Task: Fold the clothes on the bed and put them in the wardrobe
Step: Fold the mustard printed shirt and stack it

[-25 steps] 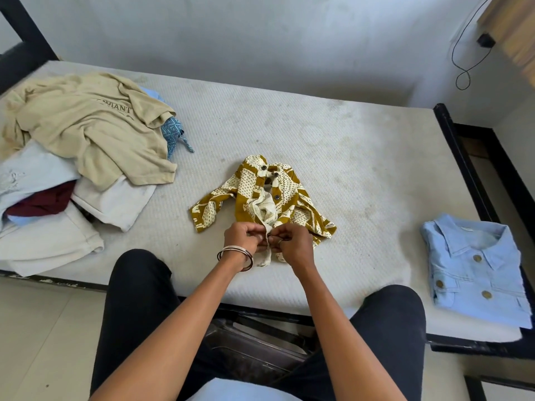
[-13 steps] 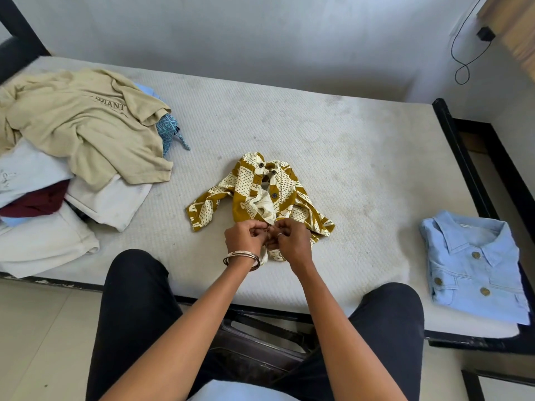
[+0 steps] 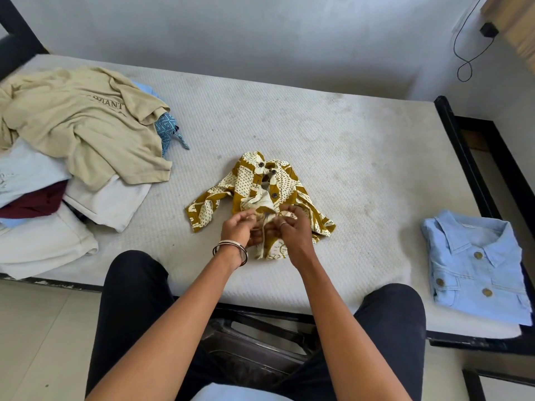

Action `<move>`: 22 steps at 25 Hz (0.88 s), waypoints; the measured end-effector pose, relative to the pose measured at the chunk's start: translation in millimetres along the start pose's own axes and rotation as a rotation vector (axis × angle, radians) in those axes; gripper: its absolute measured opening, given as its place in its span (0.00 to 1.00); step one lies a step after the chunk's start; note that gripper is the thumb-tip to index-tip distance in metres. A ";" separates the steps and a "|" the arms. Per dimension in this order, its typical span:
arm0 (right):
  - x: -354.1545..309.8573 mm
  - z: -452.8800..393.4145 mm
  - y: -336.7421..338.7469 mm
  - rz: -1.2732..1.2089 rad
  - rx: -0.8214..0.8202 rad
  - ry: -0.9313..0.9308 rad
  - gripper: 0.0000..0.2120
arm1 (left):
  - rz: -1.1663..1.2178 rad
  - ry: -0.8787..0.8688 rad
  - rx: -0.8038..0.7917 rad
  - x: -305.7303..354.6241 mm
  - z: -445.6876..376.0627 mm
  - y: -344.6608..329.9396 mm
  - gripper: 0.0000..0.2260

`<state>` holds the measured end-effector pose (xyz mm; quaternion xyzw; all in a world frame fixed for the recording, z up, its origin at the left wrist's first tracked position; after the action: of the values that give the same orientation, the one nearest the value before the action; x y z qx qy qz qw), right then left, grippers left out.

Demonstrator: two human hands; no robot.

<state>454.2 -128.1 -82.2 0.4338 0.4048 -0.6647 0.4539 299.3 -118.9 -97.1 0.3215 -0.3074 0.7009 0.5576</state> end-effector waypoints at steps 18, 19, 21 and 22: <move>70.7 -29.2 69.8 1.352 -0.010 0.017 0.32 | -1.621 -0.293 0.086 -49.0 -55.5 -38.8 0.20; 71.8 -31.0 68.5 1.374 -0.032 0.022 0.34 | -1.594 -0.344 0.071 -46.1 -61.3 -41.3 0.16; 71.4 -35.3 68.9 1.356 0.016 0.085 0.24 | -1.390 -0.398 -0.006 -33.9 -68.6 -44.8 0.12; 66.7 -37.2 72.6 1.255 0.099 0.129 0.18 | -1.248 -0.417 -0.035 -24.3 -68.4 -46.4 0.11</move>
<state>517.2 -129.2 -166.7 0.6482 0.0687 -0.2625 0.7115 341.5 -70.4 -154.3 0.5594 -0.1762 0.1641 0.7932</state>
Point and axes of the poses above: each hand's wrist, its own z-axis away from the middle knuckle, its own y-axis out of the back of the hand, x = y × z, the point moved 8 cm from there along -z, towards the middle knuckle, and after that the axes turned 3 degrees about y, right-handed, at the moved point
